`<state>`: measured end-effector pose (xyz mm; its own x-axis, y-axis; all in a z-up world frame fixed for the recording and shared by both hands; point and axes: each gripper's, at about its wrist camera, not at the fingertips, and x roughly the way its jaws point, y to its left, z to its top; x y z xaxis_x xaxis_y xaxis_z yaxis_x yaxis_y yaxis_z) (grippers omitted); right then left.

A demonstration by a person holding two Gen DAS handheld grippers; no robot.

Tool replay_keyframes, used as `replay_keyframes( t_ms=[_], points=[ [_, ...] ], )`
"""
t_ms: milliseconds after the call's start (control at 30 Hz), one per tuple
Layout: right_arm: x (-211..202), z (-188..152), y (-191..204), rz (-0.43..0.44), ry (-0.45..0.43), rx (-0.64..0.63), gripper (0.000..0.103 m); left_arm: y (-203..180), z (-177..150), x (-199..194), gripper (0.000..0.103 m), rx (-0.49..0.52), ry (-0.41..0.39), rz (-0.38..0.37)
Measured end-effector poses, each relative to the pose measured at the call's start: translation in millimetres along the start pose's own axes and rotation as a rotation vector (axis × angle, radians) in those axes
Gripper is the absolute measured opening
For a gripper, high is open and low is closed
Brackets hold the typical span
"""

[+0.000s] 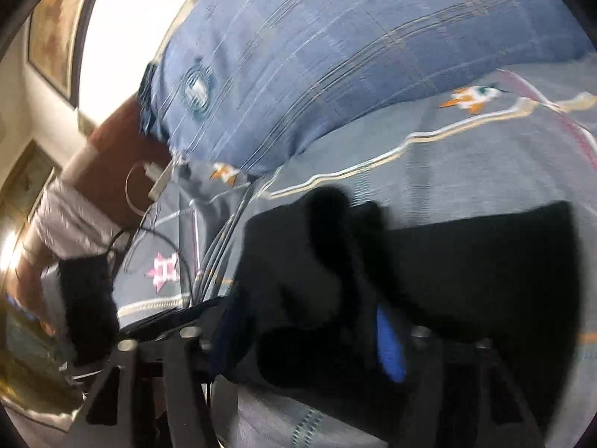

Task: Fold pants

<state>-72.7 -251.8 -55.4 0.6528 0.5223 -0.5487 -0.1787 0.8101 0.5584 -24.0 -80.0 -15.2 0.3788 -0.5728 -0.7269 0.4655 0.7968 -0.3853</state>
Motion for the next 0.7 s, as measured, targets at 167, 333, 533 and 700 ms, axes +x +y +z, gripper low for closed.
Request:
replay_keyframes(
  t_ms=[167,333,533,700],
  points=[
    [-21.1,-1.2,11.8,0.004,-0.067,-0.019,0.012,-14.4,3.0,-11.1,0.035,0.046,-0.018,0.004],
    [-83.2,6.3,8.7,-0.016,-0.182,-0.032,0.012,-39.3,15.2,-22.6,0.044,0.089,-0.056,-0.023],
    [-97.2,-3.0,-40.1,-0.201,-0.167,0.046,0.012,-65.5,14.0,9.5,0.05,0.142,-0.021,-0.021],
    [-82.7,-14.0,-78.1,-0.224,-0.151,0.166,0.012,-73.0,5.3,45.2,0.05,0.17,0.031,0.06]
  ],
)
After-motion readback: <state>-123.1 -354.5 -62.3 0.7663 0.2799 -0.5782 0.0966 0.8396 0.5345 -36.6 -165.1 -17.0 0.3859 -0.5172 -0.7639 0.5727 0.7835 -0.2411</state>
